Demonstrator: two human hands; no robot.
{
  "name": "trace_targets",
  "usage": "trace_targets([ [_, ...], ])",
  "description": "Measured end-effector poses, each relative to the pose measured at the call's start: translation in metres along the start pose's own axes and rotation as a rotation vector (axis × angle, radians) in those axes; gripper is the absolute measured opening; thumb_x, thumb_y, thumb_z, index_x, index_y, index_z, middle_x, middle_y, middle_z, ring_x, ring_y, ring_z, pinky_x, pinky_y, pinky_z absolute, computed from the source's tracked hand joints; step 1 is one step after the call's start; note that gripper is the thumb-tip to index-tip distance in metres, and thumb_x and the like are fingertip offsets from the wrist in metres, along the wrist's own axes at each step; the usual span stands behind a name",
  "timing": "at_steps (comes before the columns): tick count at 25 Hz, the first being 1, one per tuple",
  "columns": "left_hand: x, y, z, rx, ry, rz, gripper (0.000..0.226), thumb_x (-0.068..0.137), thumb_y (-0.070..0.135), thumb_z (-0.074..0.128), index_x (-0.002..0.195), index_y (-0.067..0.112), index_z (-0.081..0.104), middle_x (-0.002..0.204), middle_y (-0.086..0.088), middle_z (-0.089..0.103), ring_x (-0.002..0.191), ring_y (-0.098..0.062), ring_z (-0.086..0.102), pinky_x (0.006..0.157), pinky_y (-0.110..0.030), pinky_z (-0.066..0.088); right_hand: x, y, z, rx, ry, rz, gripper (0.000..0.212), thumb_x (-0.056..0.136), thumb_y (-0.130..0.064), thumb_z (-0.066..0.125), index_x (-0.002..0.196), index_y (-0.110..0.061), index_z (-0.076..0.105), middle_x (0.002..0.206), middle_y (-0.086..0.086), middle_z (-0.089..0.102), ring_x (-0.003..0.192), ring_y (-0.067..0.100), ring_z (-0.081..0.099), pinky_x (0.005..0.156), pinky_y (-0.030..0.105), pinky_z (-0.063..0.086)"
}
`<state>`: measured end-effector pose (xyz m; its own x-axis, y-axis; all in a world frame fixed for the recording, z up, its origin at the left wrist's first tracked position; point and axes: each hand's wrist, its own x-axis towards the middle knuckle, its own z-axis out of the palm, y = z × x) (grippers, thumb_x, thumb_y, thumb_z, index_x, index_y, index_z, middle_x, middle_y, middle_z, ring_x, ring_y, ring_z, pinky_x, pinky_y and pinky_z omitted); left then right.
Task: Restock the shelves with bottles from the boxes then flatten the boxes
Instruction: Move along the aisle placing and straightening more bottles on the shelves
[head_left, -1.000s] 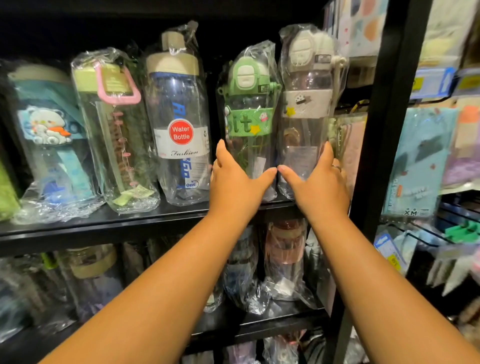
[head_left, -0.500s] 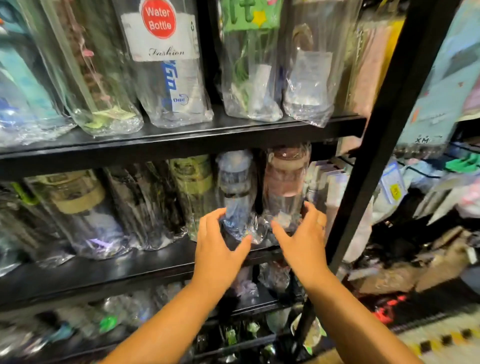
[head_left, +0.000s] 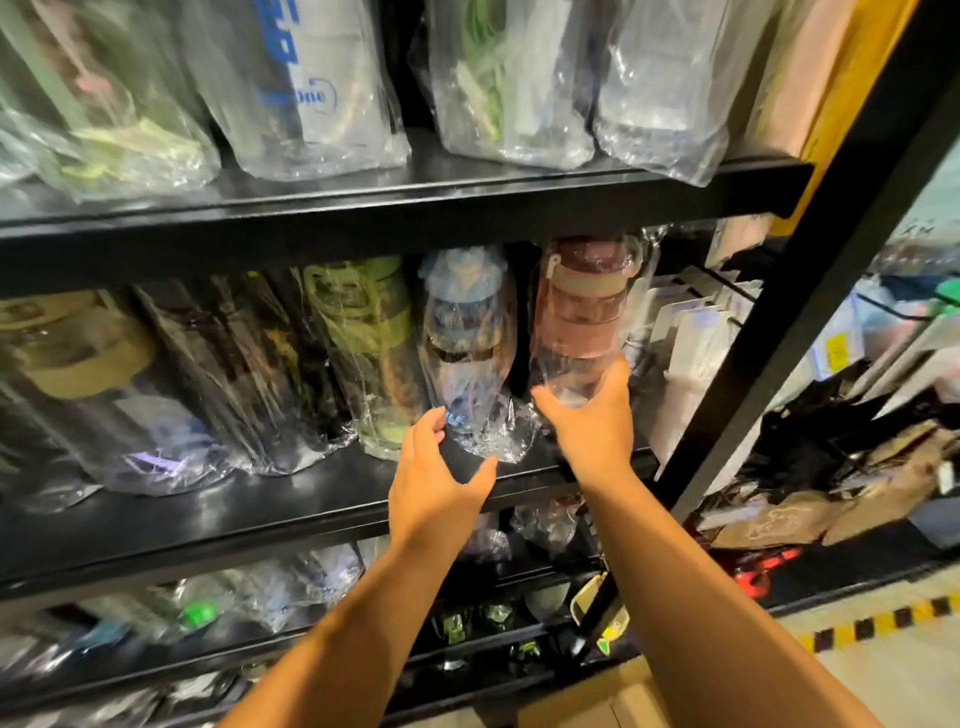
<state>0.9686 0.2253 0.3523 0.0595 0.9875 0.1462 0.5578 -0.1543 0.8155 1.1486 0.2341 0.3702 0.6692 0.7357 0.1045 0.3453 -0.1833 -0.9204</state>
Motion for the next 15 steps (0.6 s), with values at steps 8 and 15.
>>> trace_targets([
  [8,-0.004,0.034,0.027,0.036,0.101,-0.105,0.108,0.077,0.052,0.079,0.157,0.012,0.017,0.159,-0.006,0.030,0.139,-0.028,0.041,0.112,-0.044,0.037,-0.011,0.014,-0.013,-0.104,0.118,-0.095,0.108,0.060,-0.070,0.071,0.147,-0.026,0.025,0.140,0.004,0.049,0.126,0.026,0.051,0.101,0.051,0.045],
  [15,0.023,0.055,0.045,0.077,0.188,-0.353,0.090,0.076,0.061,0.074,0.136,0.008,0.035,0.142,-0.008,0.044,0.129,-0.031,0.048,0.103,-0.047,0.033,-0.011,0.018,-0.007,-0.156,0.174,-0.115,0.104,0.065,-0.065,0.073,0.148,-0.024,0.025,0.141,0.005,0.049,0.129,0.028,0.049,0.103,0.050,0.043],
])
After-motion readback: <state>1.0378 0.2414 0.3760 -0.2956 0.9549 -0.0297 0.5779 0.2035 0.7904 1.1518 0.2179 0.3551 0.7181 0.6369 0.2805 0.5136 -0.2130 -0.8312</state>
